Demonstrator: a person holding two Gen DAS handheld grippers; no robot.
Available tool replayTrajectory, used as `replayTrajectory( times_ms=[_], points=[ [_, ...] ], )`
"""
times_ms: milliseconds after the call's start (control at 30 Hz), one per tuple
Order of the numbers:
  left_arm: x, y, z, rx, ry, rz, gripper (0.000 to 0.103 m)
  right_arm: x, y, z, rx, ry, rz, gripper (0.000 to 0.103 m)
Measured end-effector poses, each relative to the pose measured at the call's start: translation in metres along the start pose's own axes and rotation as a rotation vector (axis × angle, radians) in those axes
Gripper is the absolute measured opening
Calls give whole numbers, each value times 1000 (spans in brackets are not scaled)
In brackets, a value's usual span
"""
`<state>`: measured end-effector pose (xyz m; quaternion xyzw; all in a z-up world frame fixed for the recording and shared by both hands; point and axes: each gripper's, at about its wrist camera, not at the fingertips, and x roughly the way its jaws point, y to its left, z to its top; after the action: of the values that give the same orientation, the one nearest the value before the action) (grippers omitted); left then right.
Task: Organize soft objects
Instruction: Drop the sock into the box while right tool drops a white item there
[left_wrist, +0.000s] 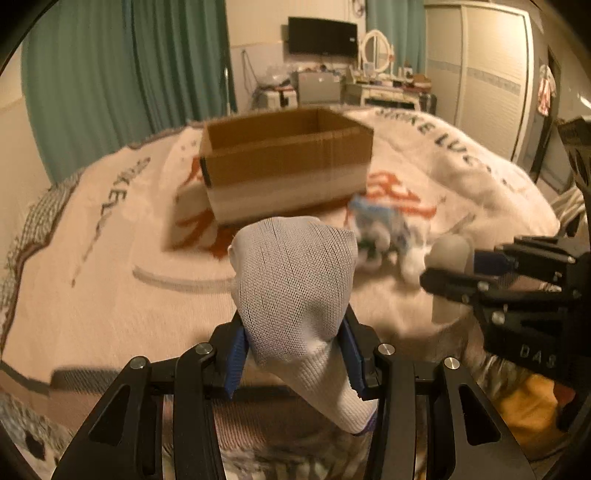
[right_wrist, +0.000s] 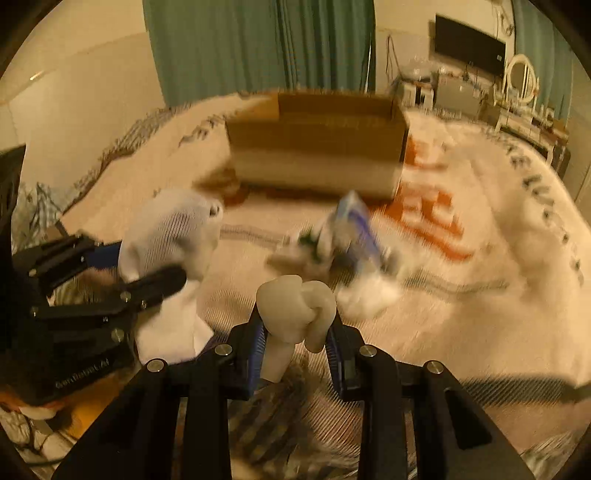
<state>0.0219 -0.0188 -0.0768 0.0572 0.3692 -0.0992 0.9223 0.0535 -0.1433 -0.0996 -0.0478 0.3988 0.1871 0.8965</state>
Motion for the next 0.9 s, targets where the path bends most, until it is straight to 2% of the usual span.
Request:
replayTrajectory(
  times_ms=[200,400,633,767,900],
  points=[
    [-5,6,47,-6,-80,8,44,-12,-18,58,-17,-115,-32,29],
    [4,21,108,-26,-160,1,44,-9,-31,130,-50,-203,-44,29],
    [47,41,172,-34,-195,12,44,24,-46,206,-77,-237,-55,29],
    [81,54,198,-50,-175,10,44,51,-58,236,-81,-227,-66,29],
    [114,58,211,-24,-158,51,44,83,-71,257,-70,-203,-59,29]
  ],
)
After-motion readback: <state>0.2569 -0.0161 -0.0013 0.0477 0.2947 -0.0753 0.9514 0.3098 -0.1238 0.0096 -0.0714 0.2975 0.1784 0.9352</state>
